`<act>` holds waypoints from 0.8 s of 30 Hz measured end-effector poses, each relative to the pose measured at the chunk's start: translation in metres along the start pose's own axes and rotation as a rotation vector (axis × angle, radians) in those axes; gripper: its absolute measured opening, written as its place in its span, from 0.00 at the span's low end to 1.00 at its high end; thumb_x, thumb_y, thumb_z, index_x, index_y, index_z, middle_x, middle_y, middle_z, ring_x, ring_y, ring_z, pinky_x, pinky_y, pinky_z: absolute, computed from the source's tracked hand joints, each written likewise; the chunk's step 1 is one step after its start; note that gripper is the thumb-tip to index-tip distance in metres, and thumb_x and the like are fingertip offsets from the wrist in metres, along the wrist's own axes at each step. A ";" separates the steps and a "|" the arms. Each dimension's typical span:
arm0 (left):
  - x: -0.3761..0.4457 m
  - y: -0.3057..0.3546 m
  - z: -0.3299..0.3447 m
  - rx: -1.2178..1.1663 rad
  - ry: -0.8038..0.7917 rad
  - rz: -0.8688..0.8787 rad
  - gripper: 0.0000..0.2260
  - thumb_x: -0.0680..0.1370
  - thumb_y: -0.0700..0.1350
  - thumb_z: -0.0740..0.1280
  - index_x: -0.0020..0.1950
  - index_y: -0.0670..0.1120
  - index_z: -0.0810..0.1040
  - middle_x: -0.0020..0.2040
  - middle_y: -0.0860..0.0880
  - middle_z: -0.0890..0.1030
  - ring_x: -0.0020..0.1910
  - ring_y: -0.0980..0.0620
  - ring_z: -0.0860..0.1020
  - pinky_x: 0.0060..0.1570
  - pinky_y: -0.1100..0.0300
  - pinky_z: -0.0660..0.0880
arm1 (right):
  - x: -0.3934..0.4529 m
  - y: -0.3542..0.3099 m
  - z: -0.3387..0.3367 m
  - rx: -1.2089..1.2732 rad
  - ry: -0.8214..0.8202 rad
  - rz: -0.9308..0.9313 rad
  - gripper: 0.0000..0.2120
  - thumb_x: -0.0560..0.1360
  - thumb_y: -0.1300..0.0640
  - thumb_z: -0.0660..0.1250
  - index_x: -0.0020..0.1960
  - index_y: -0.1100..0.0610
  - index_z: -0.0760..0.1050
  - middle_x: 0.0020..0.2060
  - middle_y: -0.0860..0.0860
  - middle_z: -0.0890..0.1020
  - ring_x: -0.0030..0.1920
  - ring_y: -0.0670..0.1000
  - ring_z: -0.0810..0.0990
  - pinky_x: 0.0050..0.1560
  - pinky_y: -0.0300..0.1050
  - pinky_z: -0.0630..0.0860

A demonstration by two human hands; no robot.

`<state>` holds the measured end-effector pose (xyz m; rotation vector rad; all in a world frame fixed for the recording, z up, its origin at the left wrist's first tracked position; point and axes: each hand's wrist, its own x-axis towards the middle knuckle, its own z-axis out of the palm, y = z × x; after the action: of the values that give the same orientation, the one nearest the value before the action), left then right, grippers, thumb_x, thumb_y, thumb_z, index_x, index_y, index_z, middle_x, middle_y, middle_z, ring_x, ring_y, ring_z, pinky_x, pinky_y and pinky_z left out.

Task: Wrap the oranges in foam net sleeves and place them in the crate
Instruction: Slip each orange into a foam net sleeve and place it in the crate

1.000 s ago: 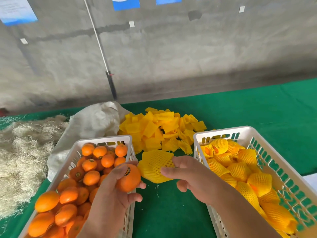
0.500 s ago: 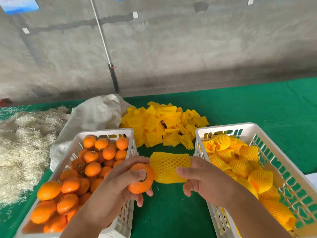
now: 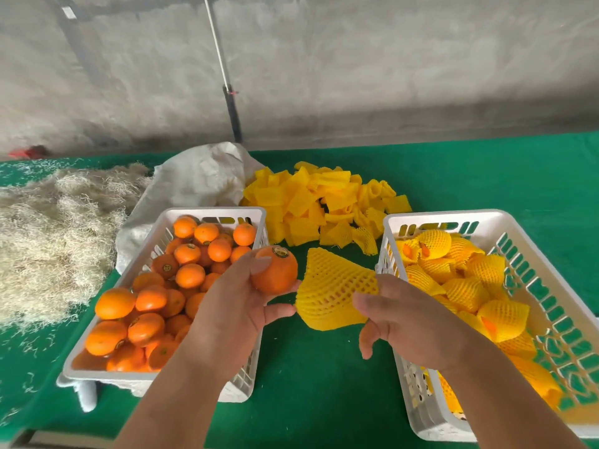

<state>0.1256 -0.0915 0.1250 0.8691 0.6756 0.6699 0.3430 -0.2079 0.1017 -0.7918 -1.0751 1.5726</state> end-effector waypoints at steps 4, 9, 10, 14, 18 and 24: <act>-0.006 -0.001 0.002 0.040 0.023 0.075 0.21 0.84 0.53 0.64 0.75 0.45 0.75 0.66 0.36 0.81 0.49 0.43 0.85 0.28 0.59 0.76 | -0.003 0.005 0.002 0.010 -0.023 -0.015 0.19 0.83 0.45 0.68 0.72 0.47 0.78 0.70 0.51 0.80 0.62 0.50 0.83 0.46 0.44 0.86; -0.015 -0.010 0.002 0.294 0.010 0.150 0.24 0.82 0.61 0.65 0.72 0.47 0.78 0.64 0.38 0.82 0.51 0.43 0.83 0.31 0.54 0.76 | -0.005 0.007 0.007 0.093 -0.038 -0.083 0.18 0.82 0.47 0.69 0.71 0.48 0.79 0.71 0.51 0.80 0.57 0.47 0.86 0.47 0.45 0.86; -0.017 -0.012 0.002 0.340 0.005 0.175 0.25 0.82 0.62 0.65 0.72 0.48 0.77 0.64 0.39 0.83 0.54 0.42 0.84 0.31 0.54 0.78 | -0.006 0.006 0.008 0.105 -0.062 -0.101 0.18 0.83 0.48 0.68 0.71 0.48 0.79 0.71 0.50 0.79 0.57 0.46 0.86 0.48 0.45 0.86; -0.024 -0.016 -0.001 0.424 -0.004 0.232 0.25 0.82 0.63 0.67 0.72 0.48 0.70 0.64 0.42 0.84 0.57 0.39 0.85 0.35 0.53 0.81 | -0.007 0.005 0.014 0.112 -0.102 -0.143 0.19 0.83 0.50 0.67 0.74 0.50 0.77 0.73 0.52 0.78 0.58 0.48 0.86 0.51 0.50 0.87; -0.030 -0.014 -0.003 0.457 -0.027 0.251 0.24 0.81 0.62 0.68 0.70 0.50 0.72 0.63 0.43 0.85 0.56 0.40 0.85 0.35 0.55 0.81 | -0.008 0.004 0.018 0.037 -0.120 -0.163 0.19 0.84 0.50 0.67 0.74 0.50 0.76 0.74 0.52 0.77 0.60 0.50 0.86 0.53 0.52 0.87; -0.034 -0.012 -0.004 0.448 -0.081 0.252 0.21 0.83 0.61 0.65 0.71 0.50 0.75 0.65 0.43 0.83 0.58 0.40 0.84 0.34 0.52 0.81 | -0.011 0.001 0.022 -0.135 -0.046 -0.116 0.23 0.81 0.42 0.70 0.73 0.48 0.77 0.73 0.53 0.78 0.61 0.55 0.85 0.52 0.55 0.86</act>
<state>0.1047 -0.1211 0.1219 1.4052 0.6590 0.7142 0.3260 -0.2240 0.1092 -0.7721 -1.2488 1.4380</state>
